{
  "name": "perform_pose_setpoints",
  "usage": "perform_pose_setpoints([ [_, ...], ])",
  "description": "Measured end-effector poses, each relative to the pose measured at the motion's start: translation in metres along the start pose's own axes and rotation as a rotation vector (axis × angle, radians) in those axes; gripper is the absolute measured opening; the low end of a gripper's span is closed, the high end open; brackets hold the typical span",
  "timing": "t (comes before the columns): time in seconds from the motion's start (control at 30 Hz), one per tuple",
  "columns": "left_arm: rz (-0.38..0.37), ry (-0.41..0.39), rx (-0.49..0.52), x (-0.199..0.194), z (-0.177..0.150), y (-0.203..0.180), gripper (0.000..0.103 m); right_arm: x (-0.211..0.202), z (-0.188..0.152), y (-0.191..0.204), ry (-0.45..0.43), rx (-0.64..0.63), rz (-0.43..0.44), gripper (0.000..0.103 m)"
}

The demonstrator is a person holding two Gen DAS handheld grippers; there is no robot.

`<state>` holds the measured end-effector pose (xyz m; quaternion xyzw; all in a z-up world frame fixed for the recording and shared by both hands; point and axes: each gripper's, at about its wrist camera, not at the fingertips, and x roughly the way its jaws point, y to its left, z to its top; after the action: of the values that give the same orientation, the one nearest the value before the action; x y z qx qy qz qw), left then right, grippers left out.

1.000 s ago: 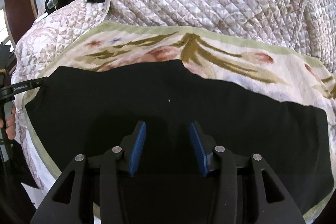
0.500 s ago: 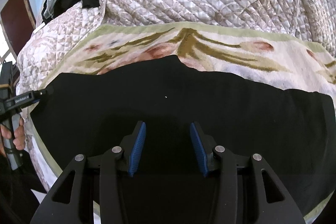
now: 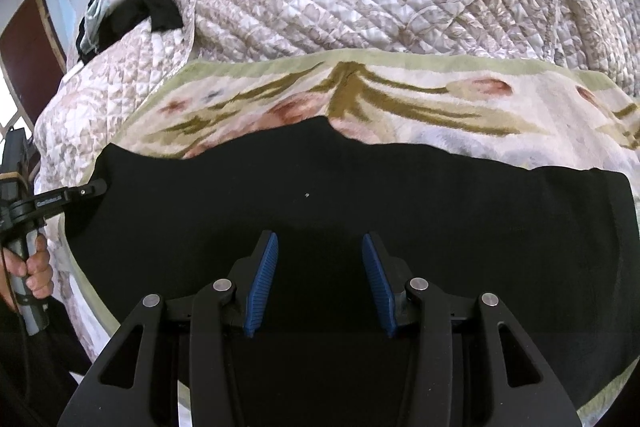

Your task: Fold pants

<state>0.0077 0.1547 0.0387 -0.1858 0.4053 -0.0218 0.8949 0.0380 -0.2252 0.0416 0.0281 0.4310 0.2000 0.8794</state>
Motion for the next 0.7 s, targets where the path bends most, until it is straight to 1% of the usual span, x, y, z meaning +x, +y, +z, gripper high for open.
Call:
perform_pose_setpoints([
  [0.1, -0.094, -0.003, -0.001, -0.007, 0.005, -0.031, 0.008, -0.006, 0.002, -0.008, -0.014, 0.032, 0.002, 0.045],
  [0.17, -0.153, 0.010, 0.012, -0.005, 0.007, -0.057, 0.008, -0.008, 0.003, -0.013, -0.016, 0.050, -0.006, 0.045],
  [0.27, -0.224, 0.044, 0.065, 0.008, 0.004, -0.105, 0.008, -0.013, 0.004, -0.023, -0.020, 0.077, -0.030, 0.045],
  [0.33, -0.274, 0.079, 0.091, 0.022, -0.002, -0.135, 0.008, -0.018, 0.004, -0.032, -0.027, 0.104, -0.031, 0.045],
  [0.43, -0.305, 0.132, 0.137, 0.045, -0.013, -0.172, 0.008, -0.026, 0.003, -0.044, -0.036, 0.141, -0.031, 0.045],
  [0.5, -0.327, 0.173, 0.157, 0.061, -0.023, -0.189, 0.009, -0.029, 0.002, -0.050, -0.037, 0.158, -0.028, 0.045],
  [0.57, -0.331, 0.215, 0.181, 0.075, -0.033, -0.201, 0.009, -0.030, 0.000, -0.055, -0.032, 0.170, -0.026, 0.045],
  [0.63, -0.350, 0.266, 0.175, 0.082, -0.041, -0.203, 0.012, -0.030, -0.001, -0.058, -0.022, 0.174, -0.024, 0.045],
  [0.67, -0.372, 0.287, 0.165, 0.083, -0.042, -0.202, 0.016, -0.029, -0.002, -0.059, -0.017, 0.178, -0.020, 0.045],
  [0.7, -0.398, 0.300, 0.158, 0.080, -0.041, -0.200, 0.016, -0.029, -0.002, -0.059, -0.017, 0.180, -0.017, 0.045],
])
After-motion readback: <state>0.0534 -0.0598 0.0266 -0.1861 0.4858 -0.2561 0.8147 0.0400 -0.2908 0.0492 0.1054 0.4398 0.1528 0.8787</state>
